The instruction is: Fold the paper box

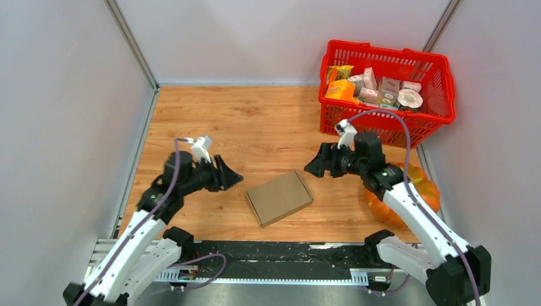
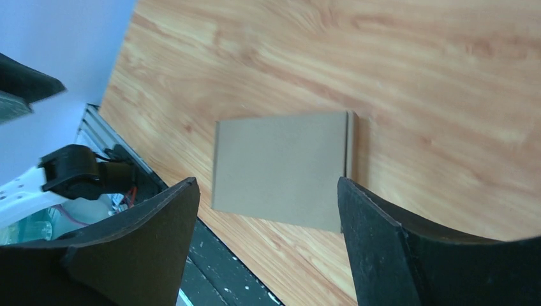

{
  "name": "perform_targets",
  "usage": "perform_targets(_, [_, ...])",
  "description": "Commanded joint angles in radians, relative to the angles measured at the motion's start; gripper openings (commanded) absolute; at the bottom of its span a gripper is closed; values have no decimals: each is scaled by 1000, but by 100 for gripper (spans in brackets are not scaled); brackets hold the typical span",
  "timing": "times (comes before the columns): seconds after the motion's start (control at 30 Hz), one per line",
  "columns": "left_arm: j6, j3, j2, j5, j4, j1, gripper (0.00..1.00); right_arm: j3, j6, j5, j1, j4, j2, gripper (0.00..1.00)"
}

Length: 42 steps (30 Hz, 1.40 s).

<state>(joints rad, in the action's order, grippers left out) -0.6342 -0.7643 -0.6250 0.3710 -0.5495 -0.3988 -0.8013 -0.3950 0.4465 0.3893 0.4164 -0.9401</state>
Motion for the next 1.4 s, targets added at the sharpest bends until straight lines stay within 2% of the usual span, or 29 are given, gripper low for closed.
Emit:
perform_targets(0.0, [-209, 270, -51, -13, 258, -143, 56, 83, 12, -20, -1, -47, -106, 84])
perform_targets(0.1, [-277, 374, -91, -170, 327, -247, 57, 120, 22, 24, -1, -111, -187, 83])
perform_targets(0.17, [-315, 462, -137, -201, 464, -270, 57, 145, 21, 43, 0, -165, -251, 81])
perform_targets(0.27, [-352, 505, -246, -204, 601, -281, 57, 160, 4, 63, 6, -229, -334, 75])
perform_targets(0.37, [-328, 471, -371, -202, 655, -288, 57, 155, -11, 44, 29, -269, -405, 66])
perform_targets(0.47, [-309, 427, -479, -199, 695, -287, 50, 148, -25, 28, 52, -304, -459, 62])
perform_targets(0.53, [-298, 395, -546, -195, 714, -287, 49, 142, -33, 17, 66, -320, -480, 61])
perform_targets(0.6, [-297, 381, -584, -188, 735, -287, 49, 136, -44, 20, 72, -323, -509, 55])
perform_targets(0.7, [-311, 367, -648, -159, 789, -293, 41, 139, -64, 34, 80, -327, -522, 47])
perform_targets(0.87, [-312, 316, -751, -136, 819, -319, 38, 185, -94, -40, 80, -278, -431, 42])
perform_targets(1.1, [-332, 229, -863, -110, 875, -382, 35, 263, -225, -258, 63, -79, -247, 45])
perform_targets(1.27, [-352, 142, -940, -103, 892, -462, 35, 298, -356, -374, 36, 73, -109, 48])
perform_targets(1.37, [-367, 97, -982, -96, 905, -518, 35, 300, -380, -442, 23, 171, -37, 48])
